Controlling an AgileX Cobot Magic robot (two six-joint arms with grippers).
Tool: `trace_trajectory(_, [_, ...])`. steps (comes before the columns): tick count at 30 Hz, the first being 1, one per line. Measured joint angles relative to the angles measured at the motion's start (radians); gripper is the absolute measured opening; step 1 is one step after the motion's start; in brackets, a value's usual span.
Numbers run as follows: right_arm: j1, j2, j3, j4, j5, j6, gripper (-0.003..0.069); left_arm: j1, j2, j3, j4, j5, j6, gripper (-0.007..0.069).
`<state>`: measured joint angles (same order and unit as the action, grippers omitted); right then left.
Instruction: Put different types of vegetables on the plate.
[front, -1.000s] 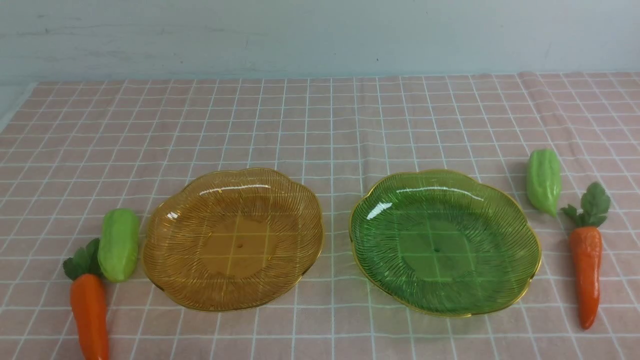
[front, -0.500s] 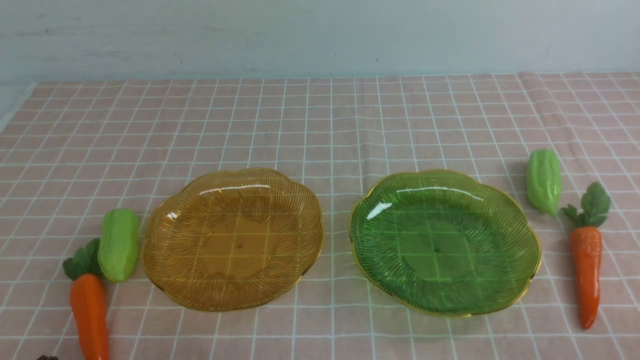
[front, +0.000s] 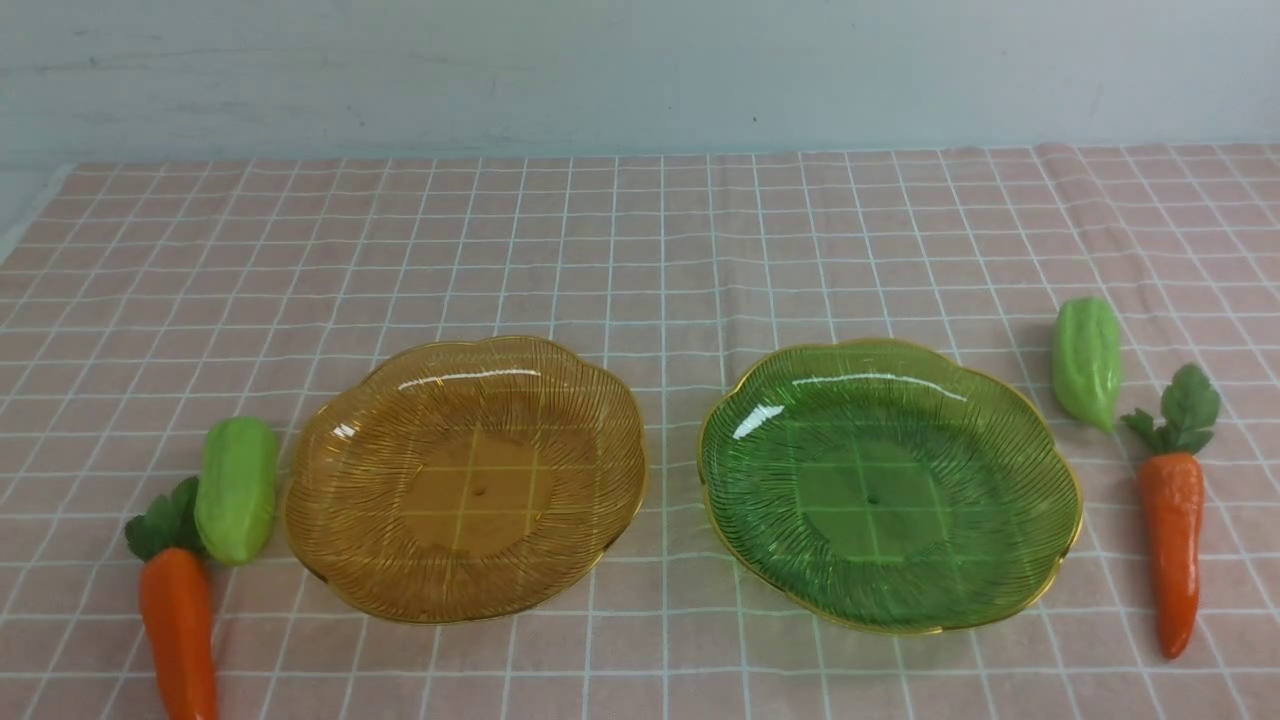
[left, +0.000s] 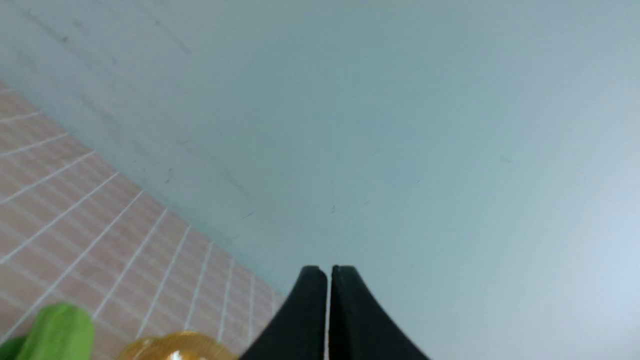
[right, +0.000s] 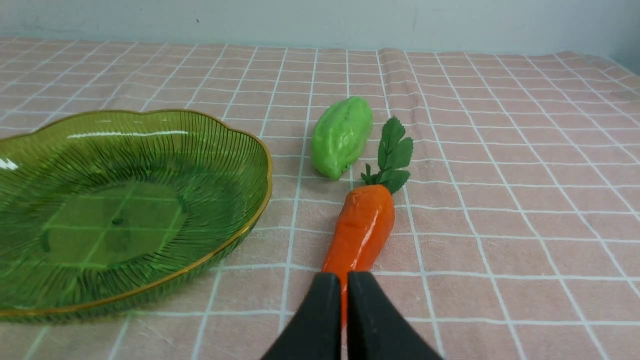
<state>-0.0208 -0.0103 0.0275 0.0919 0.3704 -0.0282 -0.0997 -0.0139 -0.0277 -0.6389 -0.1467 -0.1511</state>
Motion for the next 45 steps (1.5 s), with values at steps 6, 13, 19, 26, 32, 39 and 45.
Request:
trace_trajectory(6, [0.000,0.000,0.003,0.282,-0.205,0.113,0.0015,0.000,0.075,-0.267,0.005,0.298,0.168,-0.0003])
trace_trajectory(13, [0.000,0.000,0.003,0.598,-0.296,0.172,0.0015,0.000,0.594,-0.519,0.375,0.874,0.122,-0.0003])
trace_trajectory(19, [0.000,0.000,0.004,0.641,-0.293,0.177,0.0015,0.000,0.849,-0.559,0.620,1.000,-0.080,-0.0003])
trace_trajectory(26, [0.000,0.028,-0.179,0.602,-0.045,0.100,0.0015,0.000,1.081,-0.581,0.691,0.991,-0.173,-0.0003])
trace_trajectory(32, [0.000,0.356,-0.625,0.487,0.362,-0.032,0.0015,0.000,1.242,-0.583,0.691,0.948,-0.179,-0.0003])
trace_trajectory(39, [0.000,0.664,-0.894,0.411,0.749,-0.132,0.0015,0.047,1.337,-0.652,0.656,0.948,-0.160,-0.0003])
trace_trajectory(45, [0.000,0.720,-0.903,0.404,0.783,-0.151,0.0015,0.119,1.420,-0.724,0.614,0.948,-0.131,0.0024])
